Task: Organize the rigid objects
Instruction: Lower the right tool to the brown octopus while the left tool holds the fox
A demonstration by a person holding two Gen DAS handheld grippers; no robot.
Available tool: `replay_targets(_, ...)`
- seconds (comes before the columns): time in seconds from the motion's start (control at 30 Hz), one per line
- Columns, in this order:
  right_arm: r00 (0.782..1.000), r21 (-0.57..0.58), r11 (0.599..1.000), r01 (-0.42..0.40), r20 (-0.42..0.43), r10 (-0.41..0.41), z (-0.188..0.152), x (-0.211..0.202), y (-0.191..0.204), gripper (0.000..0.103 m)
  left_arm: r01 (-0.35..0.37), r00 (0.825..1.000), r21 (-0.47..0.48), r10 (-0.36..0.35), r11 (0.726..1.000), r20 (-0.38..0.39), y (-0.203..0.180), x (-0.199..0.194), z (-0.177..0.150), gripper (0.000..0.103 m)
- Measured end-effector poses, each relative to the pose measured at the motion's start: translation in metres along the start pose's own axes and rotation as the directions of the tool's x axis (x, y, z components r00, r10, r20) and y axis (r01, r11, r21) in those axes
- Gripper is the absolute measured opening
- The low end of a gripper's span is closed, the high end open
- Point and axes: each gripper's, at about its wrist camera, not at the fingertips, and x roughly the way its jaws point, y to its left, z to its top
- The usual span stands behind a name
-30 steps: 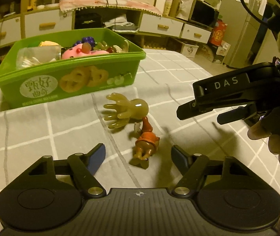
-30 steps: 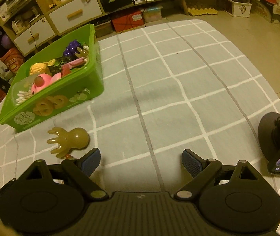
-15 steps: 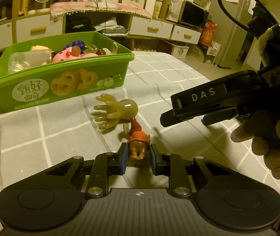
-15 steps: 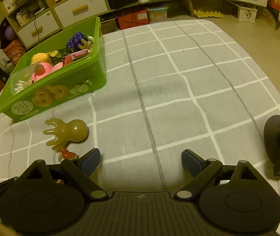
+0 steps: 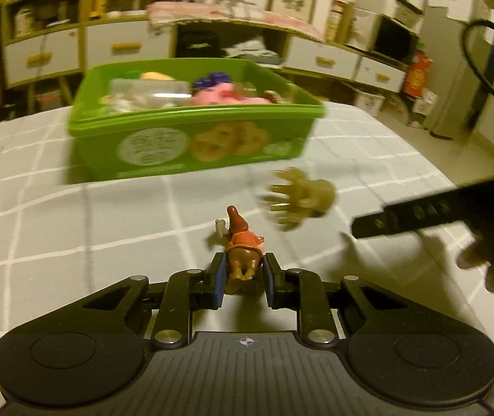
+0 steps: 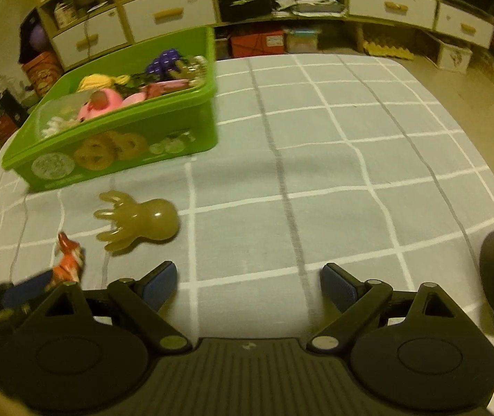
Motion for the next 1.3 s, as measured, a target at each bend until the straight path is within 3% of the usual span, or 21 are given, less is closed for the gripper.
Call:
replay_targets(0.27,0.999,-0.067,0.996,-0.053,-0.007,0.052,0.000,0.003,0.029,0.084,-0.051,0.999,-0.043,0.051,0.998,0.006,0.021,-0.001,0.005,0.027)
replay_targets(0.73,0.997,-0.062,0.996,-0.068,0.021,0.069,0.010,0.013,0.051,0.082,-0.063,0.998,-0.055,0.063,0.997,0.002,0.027,-0.003,0.005,0.026)
replay_targets(0.93,0.997,-0.076,0.995,-0.067,0.034,0.070,0.012,0.014,0.059,0.074,-0.062,0.998,-0.054,0.063,0.997,0.002,0.027,-0.004,0.005,0.026)
replay_targets(1.3,0.994,-0.068,0.994,-0.090,0.060,0.094,0.014,0.011,0.059,0.049,-0.062,0.998,-0.061,0.062,0.996,0.001,0.028,-0.003,0.004,0.026)
